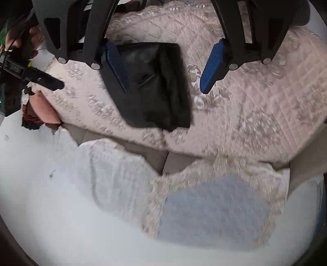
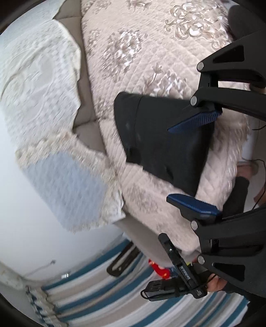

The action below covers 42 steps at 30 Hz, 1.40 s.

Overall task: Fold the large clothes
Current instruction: 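Press down on the jacket bundle with both grippers to flatten it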

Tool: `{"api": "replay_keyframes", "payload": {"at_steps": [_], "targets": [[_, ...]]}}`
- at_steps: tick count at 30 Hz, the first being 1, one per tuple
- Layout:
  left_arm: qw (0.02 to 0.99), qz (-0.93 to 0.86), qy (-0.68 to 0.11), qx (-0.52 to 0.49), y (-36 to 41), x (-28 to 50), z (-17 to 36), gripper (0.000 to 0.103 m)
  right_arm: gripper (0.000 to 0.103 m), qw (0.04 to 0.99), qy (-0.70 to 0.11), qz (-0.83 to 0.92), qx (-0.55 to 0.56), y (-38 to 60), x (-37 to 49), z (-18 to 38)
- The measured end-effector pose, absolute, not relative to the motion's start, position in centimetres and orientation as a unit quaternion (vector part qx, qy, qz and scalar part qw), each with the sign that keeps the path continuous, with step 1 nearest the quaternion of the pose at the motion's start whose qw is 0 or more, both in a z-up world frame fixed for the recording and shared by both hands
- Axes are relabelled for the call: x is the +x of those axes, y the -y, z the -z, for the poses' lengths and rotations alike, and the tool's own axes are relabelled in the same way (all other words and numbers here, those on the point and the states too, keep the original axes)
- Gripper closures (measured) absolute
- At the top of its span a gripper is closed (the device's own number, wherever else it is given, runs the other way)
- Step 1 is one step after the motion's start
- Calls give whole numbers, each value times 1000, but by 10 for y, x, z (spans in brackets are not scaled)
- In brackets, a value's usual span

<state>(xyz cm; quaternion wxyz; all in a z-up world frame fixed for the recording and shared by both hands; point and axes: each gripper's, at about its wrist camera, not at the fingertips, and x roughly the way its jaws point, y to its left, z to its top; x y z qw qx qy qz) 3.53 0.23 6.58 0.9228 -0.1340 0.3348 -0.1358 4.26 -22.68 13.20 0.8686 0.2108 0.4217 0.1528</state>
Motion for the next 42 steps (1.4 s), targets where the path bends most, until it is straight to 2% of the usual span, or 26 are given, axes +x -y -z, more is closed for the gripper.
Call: {"api": "replay_keyframes", "payload": {"at_steps": [5,16,19,21,22,23,24,29,31,35,42], "targets": [[893,141,-398,-159,3,92,-21,27,36,849,-462,-135,218,248,81,-86],[847,165,-467,-193,21,172,37,24,35,801,-530,-116,254,273,154,5],[842,171,-473,-197,23,177,47,24,30,789,-536,-121,274,275,163,17],[841,170,-476,-194,27,178,53,27,29,784,-537,-123,285,277,168,24],[841,172,-476,-190,30,180,55,36,29,779,-540,-124,292,278,170,27],[841,173,-478,-184,35,181,55,40,30,773,-544,-127,300,278,173,30],[843,170,-479,-174,39,182,54,43,31,769,-546,-130,308,279,175,33],[853,170,-469,-153,45,181,38,77,72,768,-541,-141,313,278,178,22],[857,178,-460,-149,44,177,27,81,77,772,-535,-150,309,278,178,11],[865,187,-444,-140,40,175,7,84,81,781,-522,-169,300,268,181,-13],[887,174,-407,-135,2,187,-24,84,81,789,-498,-206,294,233,214,-35]]}}
